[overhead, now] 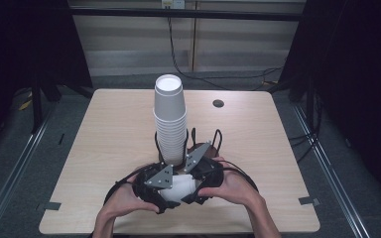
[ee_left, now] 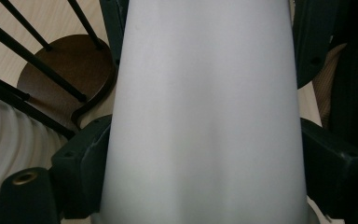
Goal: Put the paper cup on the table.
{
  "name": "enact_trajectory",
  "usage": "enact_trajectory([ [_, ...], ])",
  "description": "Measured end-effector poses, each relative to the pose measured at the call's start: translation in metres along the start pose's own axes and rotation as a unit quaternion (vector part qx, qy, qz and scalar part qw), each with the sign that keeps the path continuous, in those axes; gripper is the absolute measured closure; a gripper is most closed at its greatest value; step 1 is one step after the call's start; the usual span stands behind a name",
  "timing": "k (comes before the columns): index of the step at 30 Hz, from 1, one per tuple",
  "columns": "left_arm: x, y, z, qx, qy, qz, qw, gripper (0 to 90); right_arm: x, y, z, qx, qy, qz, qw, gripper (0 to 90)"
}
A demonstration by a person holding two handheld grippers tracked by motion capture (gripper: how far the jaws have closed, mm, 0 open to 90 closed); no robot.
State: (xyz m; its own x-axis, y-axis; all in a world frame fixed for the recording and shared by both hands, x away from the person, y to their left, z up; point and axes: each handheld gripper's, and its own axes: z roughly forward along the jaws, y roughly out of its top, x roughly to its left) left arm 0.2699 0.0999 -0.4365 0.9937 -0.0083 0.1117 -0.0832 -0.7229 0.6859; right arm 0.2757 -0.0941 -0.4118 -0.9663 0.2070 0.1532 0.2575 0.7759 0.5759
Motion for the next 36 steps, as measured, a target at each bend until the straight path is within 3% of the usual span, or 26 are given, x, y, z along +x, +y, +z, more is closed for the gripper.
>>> enact_trajectory([
  [15,0.0,-0.002,-0.009,-0.043,0.003,-0.011,0.999,15.0,-0.001,-0.001,-0.002,0.002,-0.001,0.004,1.0,22.4],
  [17,0.001,-0.004,-0.015,-0.064,0.008,-0.019,0.9978,15.5,-0.001,-0.002,-0.003,0.002,-0.003,0.005,1.0,22.4],
  [22,0.0,-0.006,-0.024,-0.08,0.02,-0.021,0.9964,15.8,-0.005,-0.006,-0.006,0.004,-0.011,0.016,0.9998,22.3],
  [25,0.0,-0.01,-0.029,-0.112,0.029,-0.034,0.9928,15.8,-0.006,-0.009,-0.008,-0.003,-0.015,0.025,0.9996,22.1],
  [30,0.002,-0.017,-0.034,-0.131,0.04,-0.047,0.9895,15.8,-0.012,-0.019,-0.014,-0.019,-0.032,0.043,0.9984,22.0],
  [32,0.002,-0.02,-0.036,-0.146,0.046,-0.057,0.9865,15.7,-0.013,-0.024,-0.016,-0.025,-0.041,0.053,0.9974,22.0],
  [36,0.002,-0.026,-0.039,-0.16,0.051,-0.063,0.9838,15.7,-0.016,-0.033,-0.021,-0.039,-0.051,0.07,0.9954,21.9],
])
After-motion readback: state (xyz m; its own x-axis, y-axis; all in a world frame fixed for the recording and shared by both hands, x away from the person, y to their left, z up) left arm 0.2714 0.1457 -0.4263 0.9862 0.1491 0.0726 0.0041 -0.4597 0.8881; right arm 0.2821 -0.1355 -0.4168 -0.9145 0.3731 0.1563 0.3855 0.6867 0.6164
